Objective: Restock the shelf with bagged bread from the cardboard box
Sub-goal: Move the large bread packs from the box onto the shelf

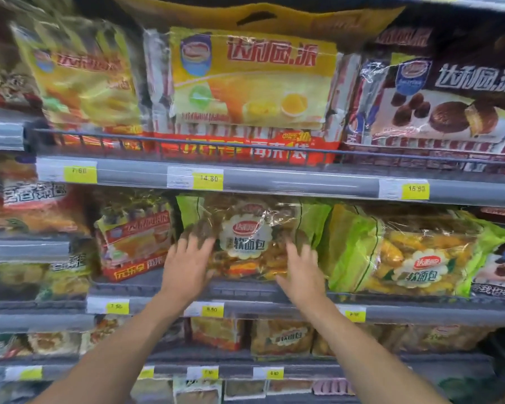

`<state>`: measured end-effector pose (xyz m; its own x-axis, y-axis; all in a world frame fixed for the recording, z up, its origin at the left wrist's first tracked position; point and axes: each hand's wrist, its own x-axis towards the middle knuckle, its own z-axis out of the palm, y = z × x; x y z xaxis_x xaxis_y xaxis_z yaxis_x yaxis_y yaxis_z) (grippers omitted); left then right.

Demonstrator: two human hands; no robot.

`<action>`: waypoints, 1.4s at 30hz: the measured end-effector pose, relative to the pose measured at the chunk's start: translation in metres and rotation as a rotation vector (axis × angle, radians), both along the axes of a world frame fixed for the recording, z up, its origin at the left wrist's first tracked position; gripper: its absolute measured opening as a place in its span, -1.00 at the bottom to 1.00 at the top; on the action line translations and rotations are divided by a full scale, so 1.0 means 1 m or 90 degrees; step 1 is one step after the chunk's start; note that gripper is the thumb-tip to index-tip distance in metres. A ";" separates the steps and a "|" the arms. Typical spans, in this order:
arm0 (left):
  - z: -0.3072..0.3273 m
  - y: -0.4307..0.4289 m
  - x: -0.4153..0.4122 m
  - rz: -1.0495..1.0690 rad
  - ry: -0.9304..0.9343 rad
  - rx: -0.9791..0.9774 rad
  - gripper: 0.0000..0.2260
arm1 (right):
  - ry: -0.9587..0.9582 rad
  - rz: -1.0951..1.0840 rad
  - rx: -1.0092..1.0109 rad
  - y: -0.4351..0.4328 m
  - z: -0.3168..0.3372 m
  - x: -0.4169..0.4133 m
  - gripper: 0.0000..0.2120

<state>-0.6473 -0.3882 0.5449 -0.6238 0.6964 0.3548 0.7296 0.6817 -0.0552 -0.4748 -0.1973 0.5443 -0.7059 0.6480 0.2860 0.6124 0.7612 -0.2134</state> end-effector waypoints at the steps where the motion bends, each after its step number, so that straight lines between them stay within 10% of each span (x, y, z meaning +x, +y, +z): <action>1: -0.004 0.003 -0.004 -0.005 -0.008 0.002 -0.10 | -0.010 -0.010 0.014 0.001 -0.003 -0.004 -0.01; 29: -0.014 0.021 -0.009 -0.031 0.041 0.082 -0.04 | 0.021 0.001 0.064 0.024 -0.010 -0.011 0.10; 42: -0.023 0.071 0.129 -0.086 0.029 0.134 -0.08 | 0.242 0.155 0.102 0.072 -0.021 0.157 -0.70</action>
